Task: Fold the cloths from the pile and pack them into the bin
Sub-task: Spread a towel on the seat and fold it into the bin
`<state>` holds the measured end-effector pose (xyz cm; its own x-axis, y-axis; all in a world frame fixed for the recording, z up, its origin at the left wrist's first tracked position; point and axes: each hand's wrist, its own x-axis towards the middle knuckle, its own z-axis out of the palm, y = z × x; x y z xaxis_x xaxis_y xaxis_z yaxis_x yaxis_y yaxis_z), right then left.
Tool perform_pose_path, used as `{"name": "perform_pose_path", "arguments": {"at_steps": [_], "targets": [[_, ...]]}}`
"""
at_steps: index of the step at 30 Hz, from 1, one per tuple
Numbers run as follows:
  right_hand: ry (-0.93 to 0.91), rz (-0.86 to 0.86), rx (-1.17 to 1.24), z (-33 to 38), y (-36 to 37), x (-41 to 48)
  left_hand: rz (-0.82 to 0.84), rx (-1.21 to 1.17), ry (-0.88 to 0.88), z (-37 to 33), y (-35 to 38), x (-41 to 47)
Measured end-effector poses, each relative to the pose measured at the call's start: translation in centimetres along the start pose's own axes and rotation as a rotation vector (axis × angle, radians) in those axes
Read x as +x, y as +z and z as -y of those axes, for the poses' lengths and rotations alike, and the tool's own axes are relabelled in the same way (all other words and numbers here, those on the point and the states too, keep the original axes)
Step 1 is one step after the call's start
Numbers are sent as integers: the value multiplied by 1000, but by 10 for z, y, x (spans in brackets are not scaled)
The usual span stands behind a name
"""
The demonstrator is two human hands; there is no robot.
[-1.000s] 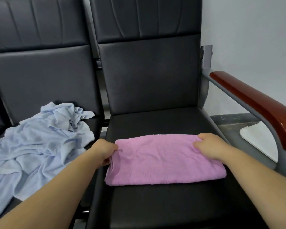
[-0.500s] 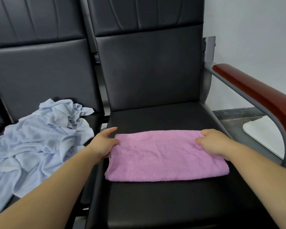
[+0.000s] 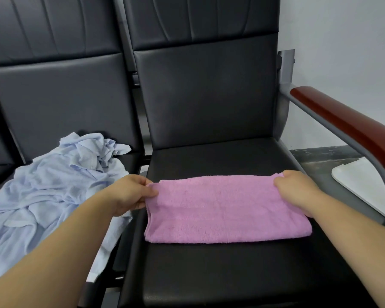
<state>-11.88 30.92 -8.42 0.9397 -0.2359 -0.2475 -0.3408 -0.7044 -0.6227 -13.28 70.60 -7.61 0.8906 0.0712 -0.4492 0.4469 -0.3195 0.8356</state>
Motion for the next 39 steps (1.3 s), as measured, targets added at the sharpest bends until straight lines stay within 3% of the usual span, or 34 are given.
{"name": "perform_pose_path", "arguments": {"at_steps": [3, 9, 23, 30, 36, 39], "targets": [[-20, -65, 0, 2, 1, 3, -95, -11, 154, 0, 11, 9], [-20, -135, 4, 4, 6, 9, -391, 357, 310, 0, 34, 27], [40, -122, -172, 10, 20, 26, -494, 458, 284, 8, 42, 54], [41, -101, -119, 17, 19, 5, -385, 413, 192, 5, 38, 48], [-26, -13, -476, 29, 16, -28, -321, 821, 201, 13, 56, 3], [-89, 117, -562, 37, 24, -43, -251, 912, 322, 5, 72, -22]]}}
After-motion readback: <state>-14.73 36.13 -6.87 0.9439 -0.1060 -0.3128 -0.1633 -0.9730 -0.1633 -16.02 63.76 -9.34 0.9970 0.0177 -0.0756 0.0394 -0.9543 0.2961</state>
